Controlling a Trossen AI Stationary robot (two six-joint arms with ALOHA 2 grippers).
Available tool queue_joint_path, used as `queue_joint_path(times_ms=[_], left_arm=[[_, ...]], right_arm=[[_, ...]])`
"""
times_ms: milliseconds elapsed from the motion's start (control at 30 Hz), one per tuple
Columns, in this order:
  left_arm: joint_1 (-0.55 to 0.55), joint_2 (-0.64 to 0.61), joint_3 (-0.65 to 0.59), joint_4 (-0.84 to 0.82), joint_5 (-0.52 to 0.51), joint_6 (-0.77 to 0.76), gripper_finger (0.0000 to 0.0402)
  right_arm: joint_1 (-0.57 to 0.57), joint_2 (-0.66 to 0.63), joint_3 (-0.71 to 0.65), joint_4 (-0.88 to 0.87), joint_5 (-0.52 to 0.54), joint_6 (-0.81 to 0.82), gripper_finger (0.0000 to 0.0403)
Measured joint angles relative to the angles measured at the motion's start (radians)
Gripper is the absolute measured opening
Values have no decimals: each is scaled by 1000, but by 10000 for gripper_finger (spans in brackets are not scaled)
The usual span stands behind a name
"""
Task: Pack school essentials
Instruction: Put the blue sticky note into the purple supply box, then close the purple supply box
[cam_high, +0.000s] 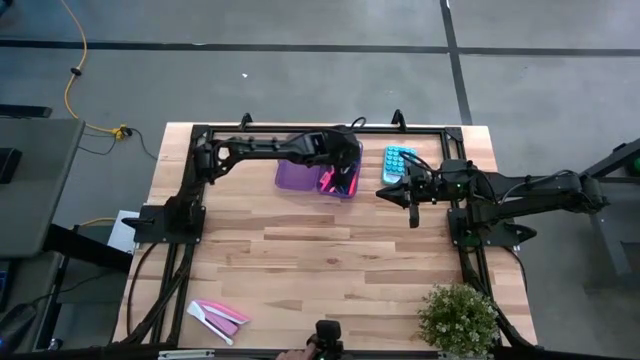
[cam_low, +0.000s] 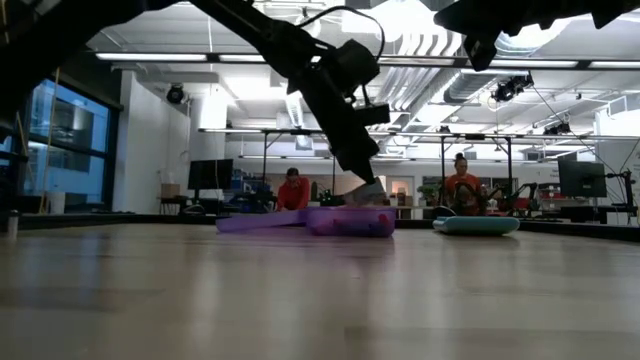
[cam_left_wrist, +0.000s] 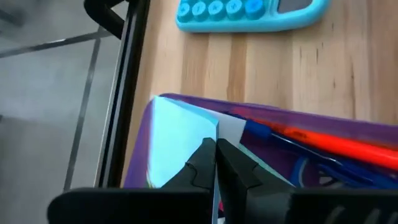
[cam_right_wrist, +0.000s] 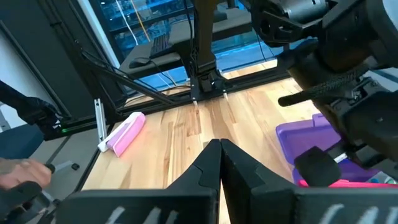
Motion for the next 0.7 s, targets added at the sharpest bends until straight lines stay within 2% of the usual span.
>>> queue_joint_path(times_ms=[300, 567, 700], left_arm=[[-1, 13, 0, 12, -89, 2, 15], [-7, 13, 0, 9, -95, -45, 87], [-14, -14, 0, -51, -94, -51, 120]], right_arm=[[0, 0, 0, 0, 0, 21, 0], [0, 0, 0, 0, 0, 21, 0], [0, 0, 0, 0, 0, 21, 0]])
